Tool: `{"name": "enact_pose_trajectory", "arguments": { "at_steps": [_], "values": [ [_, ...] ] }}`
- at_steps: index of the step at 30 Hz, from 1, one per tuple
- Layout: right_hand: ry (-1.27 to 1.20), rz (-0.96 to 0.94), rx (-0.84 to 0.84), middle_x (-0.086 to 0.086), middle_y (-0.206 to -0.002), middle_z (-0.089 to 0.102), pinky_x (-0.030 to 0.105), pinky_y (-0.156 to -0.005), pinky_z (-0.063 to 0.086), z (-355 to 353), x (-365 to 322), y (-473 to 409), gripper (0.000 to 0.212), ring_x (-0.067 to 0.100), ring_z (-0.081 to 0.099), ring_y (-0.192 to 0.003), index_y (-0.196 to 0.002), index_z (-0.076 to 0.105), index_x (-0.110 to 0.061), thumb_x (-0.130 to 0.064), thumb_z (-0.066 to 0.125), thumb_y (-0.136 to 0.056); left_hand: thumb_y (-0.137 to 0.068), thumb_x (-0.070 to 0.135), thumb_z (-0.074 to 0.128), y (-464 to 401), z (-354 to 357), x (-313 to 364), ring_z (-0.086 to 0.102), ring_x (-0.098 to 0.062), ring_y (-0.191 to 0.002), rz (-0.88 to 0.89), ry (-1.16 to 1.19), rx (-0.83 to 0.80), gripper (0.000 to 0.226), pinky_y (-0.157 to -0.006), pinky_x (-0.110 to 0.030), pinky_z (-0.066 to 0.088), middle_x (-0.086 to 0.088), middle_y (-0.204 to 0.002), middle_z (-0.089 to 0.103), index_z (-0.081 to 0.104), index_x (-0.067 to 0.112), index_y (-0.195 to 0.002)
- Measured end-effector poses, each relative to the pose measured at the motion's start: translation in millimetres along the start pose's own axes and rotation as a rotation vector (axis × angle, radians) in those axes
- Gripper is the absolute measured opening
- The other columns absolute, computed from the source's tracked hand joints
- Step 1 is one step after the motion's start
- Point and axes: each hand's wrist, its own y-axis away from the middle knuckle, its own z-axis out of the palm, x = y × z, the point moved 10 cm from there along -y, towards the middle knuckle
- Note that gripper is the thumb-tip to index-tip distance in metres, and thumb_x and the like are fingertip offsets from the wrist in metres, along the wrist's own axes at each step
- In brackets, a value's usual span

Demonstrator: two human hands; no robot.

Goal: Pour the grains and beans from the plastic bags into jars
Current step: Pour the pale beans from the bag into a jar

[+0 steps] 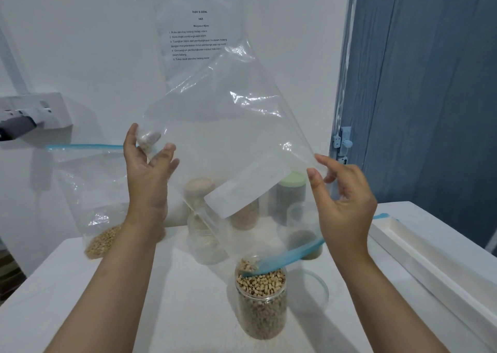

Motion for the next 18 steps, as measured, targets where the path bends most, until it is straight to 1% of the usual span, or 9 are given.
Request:
{"name": "enact_pose_trajectory", "arguments": {
  "at_steps": [5, 9, 11, 15, 18],
  "values": [
    [0.008, 0.008, -0.001, -0.001, -0.084, 0.056, 0.017, -0.069, 0.039, 0, 3, 0, 0.023, 0.004, 0.052, -0.08, -0.115, 0.07, -0.024, -0.021, 0.072, -0.092, -0.098, 0.011, 0.061, 1, 3, 3, 0.06, -0.011, -0.108, -0.003, -0.001, 0.0, 0.062, -0.09, -0.028, 0.053, 0.001, -0.139, 0.048, 0.03, 0.034, -0.146],
    [0.008, 0.016, -0.009, -0.001, -0.084, 0.055, 0.017, -0.068, 0.039, 0, 4, -1, 0.024, 0.004, 0.052, -0.08, -0.116, 0.07, -0.024, -0.021, 0.072, -0.092, -0.098, 0.012, 0.06, 1, 6, 6, 0.058, -0.013, -0.113, 0.003, 0.0, -0.001, 0.061, -0.092, -0.03, 0.054, -0.003, -0.144, 0.045, 0.03, 0.034, -0.146],
    [0.011, 0.017, 0.01, 0.001, -0.084, 0.055, 0.016, -0.069, 0.038, -3, 5, -2, 0.024, 0.003, 0.051, -0.08, -0.116, 0.07, -0.023, -0.02, 0.072, -0.092, -0.098, 0.012, 0.06, 1, 7, 8, 0.058, -0.013, -0.11, 0.004, 0.003, 0.0, 0.06, -0.091, -0.03, 0.055, -0.002, -0.142, 0.045, 0.031, 0.034, -0.145],
    [0.013, 0.011, -0.017, 0.002, -0.085, 0.057, 0.018, -0.067, 0.04, -1, 4, -2, 0.026, 0.003, 0.052, -0.081, -0.116, 0.067, -0.029, -0.022, 0.072, -0.092, -0.098, 0.012, 0.061, 2, 12, 12, 0.057, -0.013, -0.112, 0.006, -0.003, -0.013, 0.059, -0.093, -0.031, 0.055, -0.005, -0.147, 0.04, 0.031, 0.037, -0.143],
    [0.01, 0.026, -0.003, 0.003, -0.084, 0.056, 0.016, -0.067, 0.038, -3, 7, -4, 0.025, 0.003, 0.051, -0.079, -0.117, 0.068, -0.027, -0.022, 0.071, -0.093, -0.098, 0.012, 0.061, 1, 12, 13, 0.057, -0.016, -0.114, 0.0, 0.01, -0.008, 0.059, -0.095, -0.033, 0.055, -0.007, -0.147, 0.04, 0.032, 0.037, -0.143]
  ]
}}
